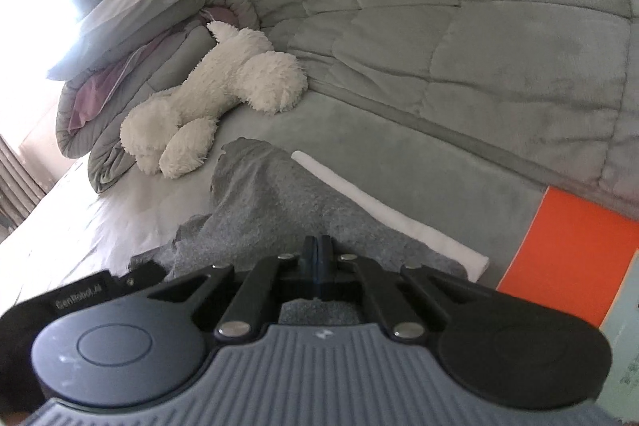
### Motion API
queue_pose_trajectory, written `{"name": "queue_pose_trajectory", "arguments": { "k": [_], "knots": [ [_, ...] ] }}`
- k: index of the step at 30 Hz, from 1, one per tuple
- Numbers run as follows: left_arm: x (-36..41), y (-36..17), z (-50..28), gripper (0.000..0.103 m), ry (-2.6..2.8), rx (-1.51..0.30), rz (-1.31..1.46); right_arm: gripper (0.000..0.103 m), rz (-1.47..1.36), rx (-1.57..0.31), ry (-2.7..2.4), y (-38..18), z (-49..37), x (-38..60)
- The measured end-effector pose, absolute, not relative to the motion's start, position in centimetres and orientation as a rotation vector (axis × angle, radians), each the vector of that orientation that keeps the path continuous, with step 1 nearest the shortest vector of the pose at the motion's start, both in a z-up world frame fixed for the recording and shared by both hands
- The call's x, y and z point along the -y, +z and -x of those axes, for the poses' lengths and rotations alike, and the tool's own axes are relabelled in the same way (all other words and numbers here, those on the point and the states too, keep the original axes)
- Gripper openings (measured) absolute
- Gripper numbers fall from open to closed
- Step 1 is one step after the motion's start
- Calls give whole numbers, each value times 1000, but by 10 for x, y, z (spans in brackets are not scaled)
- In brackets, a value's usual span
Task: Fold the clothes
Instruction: 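Open the left gripper and release the folded hem, then press the folded grey top flat with both open grippers and withdraw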
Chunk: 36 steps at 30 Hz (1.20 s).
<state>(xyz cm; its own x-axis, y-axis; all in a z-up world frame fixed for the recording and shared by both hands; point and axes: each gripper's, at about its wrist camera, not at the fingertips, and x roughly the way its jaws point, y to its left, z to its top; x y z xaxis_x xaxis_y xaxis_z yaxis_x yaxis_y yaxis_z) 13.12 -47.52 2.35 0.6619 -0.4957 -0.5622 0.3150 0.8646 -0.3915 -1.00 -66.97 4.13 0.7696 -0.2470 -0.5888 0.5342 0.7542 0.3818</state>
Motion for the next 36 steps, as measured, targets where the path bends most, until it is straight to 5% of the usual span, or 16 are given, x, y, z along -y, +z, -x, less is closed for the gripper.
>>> {"name": "queue_pose_trajectory", "arguments": {
  "k": [3, 5, 10, 20, 23, 27, 36],
  "knots": [
    [462, 32, -129, 19, -472, -717, 334, 0, -539, -548, -455, 47, 9, 664],
    [457, 46, -119, 22, -488, -680, 342, 15, -520, -541, -455, 56, 11, 661],
    [467, 78, -73, 34, -602, -599, 278, 15, -520, -512, -488, 75, 23, 661],
    [491, 30, -30, 38, -638, -678, 135, 15, -624, -668, -528, 63, 35, 672],
    [483, 28, -37, 39, -646, -713, 186, 2, -655, -682, -532, 57, 40, 679],
    [485, 36, -28, 39, -617, -715, 155, 3, -698, -669, -541, 63, 51, 683],
    [453, 29, 7, 40, -571, -795, 242, 32, -567, -671, -633, 76, 78, 664]
  ]
}}
